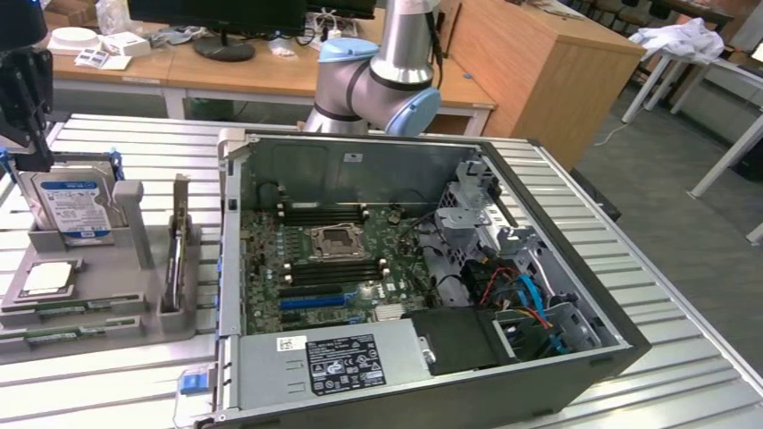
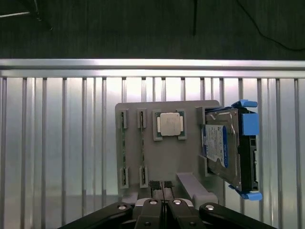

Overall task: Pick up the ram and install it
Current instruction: 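Pick up the ram and move it above insertion slot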

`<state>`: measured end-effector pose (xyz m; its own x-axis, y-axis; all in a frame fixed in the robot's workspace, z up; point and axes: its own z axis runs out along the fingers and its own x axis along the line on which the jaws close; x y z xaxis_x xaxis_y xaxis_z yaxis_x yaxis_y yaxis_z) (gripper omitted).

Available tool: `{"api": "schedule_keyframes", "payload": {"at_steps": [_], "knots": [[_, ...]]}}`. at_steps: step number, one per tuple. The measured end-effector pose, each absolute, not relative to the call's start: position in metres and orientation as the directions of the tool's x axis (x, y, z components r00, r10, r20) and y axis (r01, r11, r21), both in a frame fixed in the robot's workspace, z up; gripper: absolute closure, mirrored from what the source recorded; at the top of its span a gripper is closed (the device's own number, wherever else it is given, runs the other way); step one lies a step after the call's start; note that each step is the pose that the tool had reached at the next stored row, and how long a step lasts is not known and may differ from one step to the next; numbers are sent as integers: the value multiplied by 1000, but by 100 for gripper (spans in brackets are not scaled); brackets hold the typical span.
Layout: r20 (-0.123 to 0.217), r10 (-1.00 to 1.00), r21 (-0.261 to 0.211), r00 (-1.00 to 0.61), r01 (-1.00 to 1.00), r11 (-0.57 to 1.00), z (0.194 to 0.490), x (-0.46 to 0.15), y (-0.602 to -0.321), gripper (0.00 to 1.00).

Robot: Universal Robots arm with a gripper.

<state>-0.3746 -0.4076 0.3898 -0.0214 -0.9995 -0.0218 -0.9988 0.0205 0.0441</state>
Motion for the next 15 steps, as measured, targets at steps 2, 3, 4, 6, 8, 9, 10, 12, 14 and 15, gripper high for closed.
{"api": "schedule_keyframes", "payload": {"at_steps": [2,3,4,6,8,9,10,12,14,15], "knots": [[-22,-1000,44,-21,-999,20,390,-375,-408,90],[-22,-1000,44,-21,-999,20,390,-375,-408,90],[-22,-1000,44,-21,-999,20,390,-375,-408,90],[-22,-1000,44,-21,-999,20,390,-375,-408,90],[-22,-1000,44,-21,-999,20,390,-375,-408,89],[-22,-1000,44,-21,-999,20,390,-375,-408,89],[-22,-1000,44,-21,-999,20,390,-375,-408,84],[-22,-1000,44,-21,-999,20,390,-375,-408,76],[-22,-1000,44,-21,-999,20,390,-375,-408,76],[-22,-1000,44,-21,-999,20,390,-375,-408,76]]}}
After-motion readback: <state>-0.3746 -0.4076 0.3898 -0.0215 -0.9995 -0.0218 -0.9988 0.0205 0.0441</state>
